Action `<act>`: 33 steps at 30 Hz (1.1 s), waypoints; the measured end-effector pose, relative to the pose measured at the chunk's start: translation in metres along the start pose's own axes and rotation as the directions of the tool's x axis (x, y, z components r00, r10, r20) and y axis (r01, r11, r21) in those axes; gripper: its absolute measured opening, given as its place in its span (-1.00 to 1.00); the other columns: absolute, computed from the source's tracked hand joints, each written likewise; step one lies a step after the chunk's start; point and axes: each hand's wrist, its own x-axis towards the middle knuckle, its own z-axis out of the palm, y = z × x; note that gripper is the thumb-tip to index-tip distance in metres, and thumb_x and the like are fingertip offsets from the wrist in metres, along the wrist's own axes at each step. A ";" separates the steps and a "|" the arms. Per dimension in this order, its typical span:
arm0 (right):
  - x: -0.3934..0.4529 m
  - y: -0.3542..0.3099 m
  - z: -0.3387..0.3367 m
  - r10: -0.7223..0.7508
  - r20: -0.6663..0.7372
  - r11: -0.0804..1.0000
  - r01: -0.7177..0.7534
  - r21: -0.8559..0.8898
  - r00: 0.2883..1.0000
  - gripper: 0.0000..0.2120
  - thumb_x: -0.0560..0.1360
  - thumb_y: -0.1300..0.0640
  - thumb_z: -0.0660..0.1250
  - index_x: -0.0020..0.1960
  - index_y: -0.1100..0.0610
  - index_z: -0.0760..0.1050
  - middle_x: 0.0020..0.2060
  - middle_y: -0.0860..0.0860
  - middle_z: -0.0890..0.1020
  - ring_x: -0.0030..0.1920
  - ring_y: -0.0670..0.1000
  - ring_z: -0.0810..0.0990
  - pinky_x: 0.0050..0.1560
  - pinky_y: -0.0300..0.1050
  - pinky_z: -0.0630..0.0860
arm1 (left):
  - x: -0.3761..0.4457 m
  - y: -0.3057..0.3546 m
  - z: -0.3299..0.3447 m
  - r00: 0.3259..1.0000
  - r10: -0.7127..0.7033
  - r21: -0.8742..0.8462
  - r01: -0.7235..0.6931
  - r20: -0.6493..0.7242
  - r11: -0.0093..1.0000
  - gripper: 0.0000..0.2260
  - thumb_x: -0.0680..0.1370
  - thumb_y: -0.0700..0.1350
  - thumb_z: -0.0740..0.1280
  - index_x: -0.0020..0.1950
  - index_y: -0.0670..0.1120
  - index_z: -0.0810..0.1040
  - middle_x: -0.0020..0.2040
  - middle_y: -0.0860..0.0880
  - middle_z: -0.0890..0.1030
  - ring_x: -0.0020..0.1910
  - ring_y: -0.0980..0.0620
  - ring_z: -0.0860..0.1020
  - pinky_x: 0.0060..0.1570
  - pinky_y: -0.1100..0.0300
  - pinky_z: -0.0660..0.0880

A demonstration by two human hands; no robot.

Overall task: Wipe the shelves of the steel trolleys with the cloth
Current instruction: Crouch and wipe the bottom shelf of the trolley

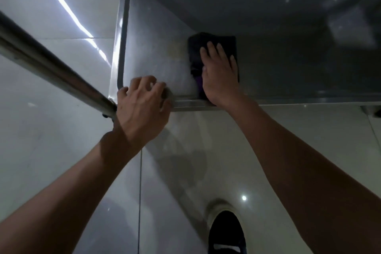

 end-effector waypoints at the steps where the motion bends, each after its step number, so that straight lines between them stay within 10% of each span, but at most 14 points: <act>1: 0.005 -0.012 0.004 -0.024 0.015 1.000 0.023 0.011 1.000 -0.47 0.66 0.14 0.02 0.62 0.07 0.05 0.62 0.02 0.00 0.61 0.07 -0.11 0.56 0.17 -0.14 | -0.002 -0.005 -0.001 1.000 -0.021 0.007 0.021 -0.002 1.000 -0.69 0.61 0.11 0.21 0.29 0.02 0.51 0.31 -0.05 0.47 0.35 -0.12 0.37 0.29 -0.17 0.34; 16: 0.063 -0.154 0.035 -0.401 0.196 0.916 0.392 0.084 0.895 -0.50 0.68 0.15 0.01 0.61 0.00 0.10 0.61 -0.06 0.06 0.61 -0.01 -0.07 0.58 0.14 -0.14 | -0.029 -0.058 0.003 0.987 0.042 -0.056 -0.051 -0.155 0.997 -0.75 0.58 -0.13 0.23 0.06 -0.23 0.64 0.03 -0.17 0.60 0.05 -0.13 0.54 0.04 -0.04 0.53; 33: 0.050 0.015 -0.013 -0.037 0.020 0.994 0.035 0.099 0.999 -0.53 0.70 0.12 0.00 0.60 0.02 0.12 0.62 -0.02 0.06 0.61 0.02 -0.06 0.58 0.10 -0.13 | 0.044 0.023 0.002 0.996 0.085 0.000 -0.085 0.008 0.996 -0.57 0.62 0.13 0.21 0.47 0.04 0.39 0.52 -0.09 0.32 0.52 -0.14 0.22 0.37 -0.24 0.32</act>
